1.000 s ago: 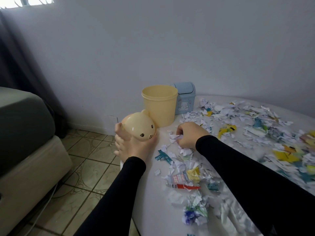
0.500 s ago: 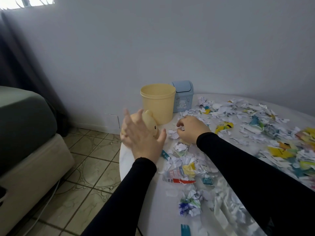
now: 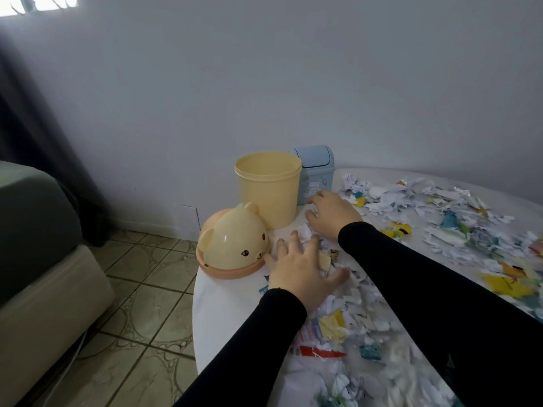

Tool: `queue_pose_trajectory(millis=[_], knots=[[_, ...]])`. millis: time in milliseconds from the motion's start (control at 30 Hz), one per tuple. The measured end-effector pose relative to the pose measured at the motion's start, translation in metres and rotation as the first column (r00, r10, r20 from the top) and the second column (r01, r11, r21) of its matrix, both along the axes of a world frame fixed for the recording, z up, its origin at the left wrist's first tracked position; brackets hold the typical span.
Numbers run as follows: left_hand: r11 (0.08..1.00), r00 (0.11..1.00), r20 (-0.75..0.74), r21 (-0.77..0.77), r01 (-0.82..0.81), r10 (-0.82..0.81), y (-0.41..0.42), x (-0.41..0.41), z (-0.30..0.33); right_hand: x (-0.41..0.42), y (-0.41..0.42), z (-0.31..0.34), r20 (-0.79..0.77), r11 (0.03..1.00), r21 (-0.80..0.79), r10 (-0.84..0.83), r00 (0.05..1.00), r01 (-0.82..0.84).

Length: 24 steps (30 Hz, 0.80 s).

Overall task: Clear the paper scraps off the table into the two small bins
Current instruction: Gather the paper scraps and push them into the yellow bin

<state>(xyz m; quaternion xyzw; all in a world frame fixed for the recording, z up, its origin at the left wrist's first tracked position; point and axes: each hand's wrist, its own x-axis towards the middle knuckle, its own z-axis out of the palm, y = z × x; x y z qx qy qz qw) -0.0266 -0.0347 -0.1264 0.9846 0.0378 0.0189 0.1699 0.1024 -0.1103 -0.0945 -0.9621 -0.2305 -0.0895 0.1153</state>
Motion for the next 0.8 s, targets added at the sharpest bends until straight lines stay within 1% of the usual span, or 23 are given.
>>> queue_pose_trajectory(millis=[67,167,300,400,567,667,800], knots=[[1.000,1.000,0.016,-0.009,-0.002,0.002,0.001,0.007,-0.001,0.008,0.006,-0.002,-0.038,0.999,-0.043,0.013,0.999,-0.015],[0.999,0.997,0.076,0.041,-0.030,0.027,0.005,0.017,-0.004,0.014,0.012,-0.009,-0.116,0.996,-0.087,0.021,0.993,-0.031],[0.999,0.996,0.082,0.023,-0.038,0.036,0.009,0.025,-0.003,0.018,0.011,-0.018,-0.174,0.997,-0.078,0.014,0.985,-0.028],[1.000,0.998,0.061,-0.007,-0.028,0.029,0.014,0.028,0.004,0.016,0.004,-0.016,-0.155,0.997,-0.067,0.032,0.987,-0.043],[0.999,0.999,-0.030,-0.050,0.008,-0.010,0.023,0.022,0.021,0.004,-0.015,-0.006,-0.083,0.994,-0.061,0.083,0.993,-0.088],[0.998,0.996,-0.066,0.015,0.060,-0.059,0.021,0.010,0.031,-0.007,-0.025,-0.005,-0.030,0.992,-0.091,0.082,0.996,-0.084],[0.987,0.975,-0.186,0.087,0.137,-0.119,0.011,-0.010,0.030,-0.023,-0.033,-0.014,0.005,0.997,0.002,0.071,0.997,-0.071]])
